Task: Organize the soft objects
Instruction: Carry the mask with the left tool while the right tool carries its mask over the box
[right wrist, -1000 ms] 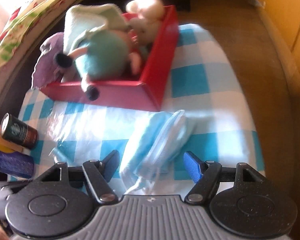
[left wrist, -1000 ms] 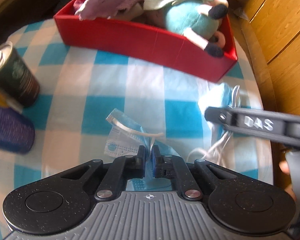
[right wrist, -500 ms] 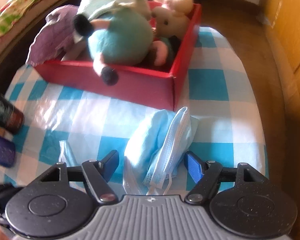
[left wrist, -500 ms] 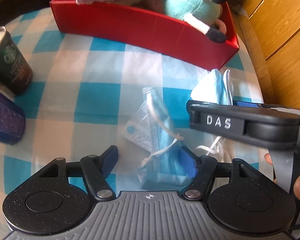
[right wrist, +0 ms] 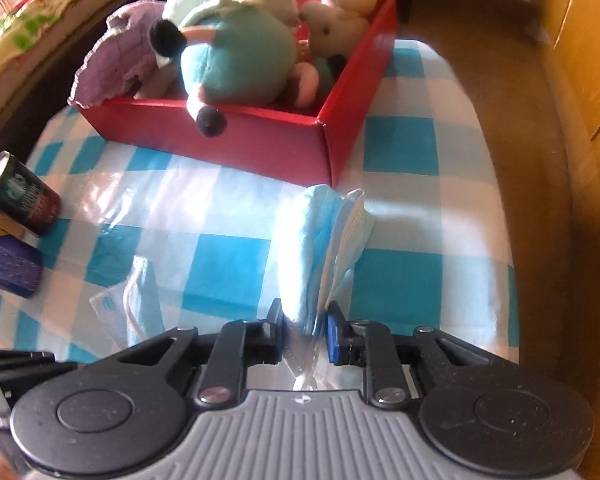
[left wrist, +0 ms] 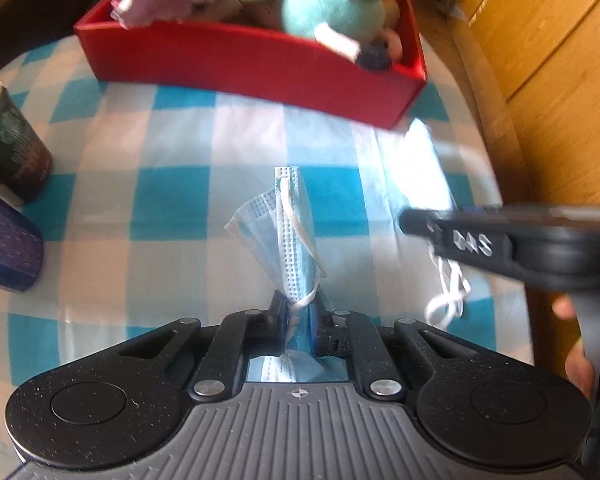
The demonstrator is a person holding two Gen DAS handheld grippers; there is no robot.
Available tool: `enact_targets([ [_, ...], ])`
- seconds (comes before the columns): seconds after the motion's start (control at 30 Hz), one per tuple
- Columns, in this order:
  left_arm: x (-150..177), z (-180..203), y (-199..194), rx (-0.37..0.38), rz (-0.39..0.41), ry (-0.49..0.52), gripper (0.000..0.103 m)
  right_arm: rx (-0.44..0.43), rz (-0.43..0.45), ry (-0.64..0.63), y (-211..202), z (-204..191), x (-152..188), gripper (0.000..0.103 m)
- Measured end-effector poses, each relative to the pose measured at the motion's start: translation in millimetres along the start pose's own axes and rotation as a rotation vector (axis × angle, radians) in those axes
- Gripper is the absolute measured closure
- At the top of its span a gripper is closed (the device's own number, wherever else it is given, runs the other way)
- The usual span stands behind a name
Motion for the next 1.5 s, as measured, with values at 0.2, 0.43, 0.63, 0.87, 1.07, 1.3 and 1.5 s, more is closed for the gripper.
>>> enact_targets([
  [0.2,-11,-13,-22,0.004,0.06,-0.045,0.096,-0.079,0.053,0.031,-37,-5,0,0.103],
  [0.43,-24,-30,-50,-0.016,0.135,-0.082,0.096,-0.171,0.101,0.035,-73,-23,-2,0.103],
  [0.63,-41,-46,-74,-0.01,0.2,-0.138,0.096,-0.224,0.167,0.035,-97,-35,-16,0.103],
  [0.87,-60,-49,-90,-0.022,0.259,-0.132,0.096,-0.271,0.233,0.021,-120,-51,-33,0.103],
  [1.07,-64,-47,-90,-0.032,0.26,-0.12,0.096,-0.291,0.251,-0.008,-129,-62,-35,0.103],
  [1.3,-73,-46,-92,-0.035,0.274,-0.11,0.095,-0.29,0.293,-0.014,-138,-66,-46,0.103],
  [1.5,-81,-43,-93,-0.058,0.287,-0.091,0.095,-0.294,0.316,-0.016,-139,-67,-55,0.103],
])
Point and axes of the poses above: each gripper's, at about its wrist camera, not at the fingertips, and y roughly the way its jaws point, z to its right, x to its underside, the point moved 7 cm from there along y, roughly the way its jaws point, and after that the axes turned 12 degrees about y, right-handed, at the moved point
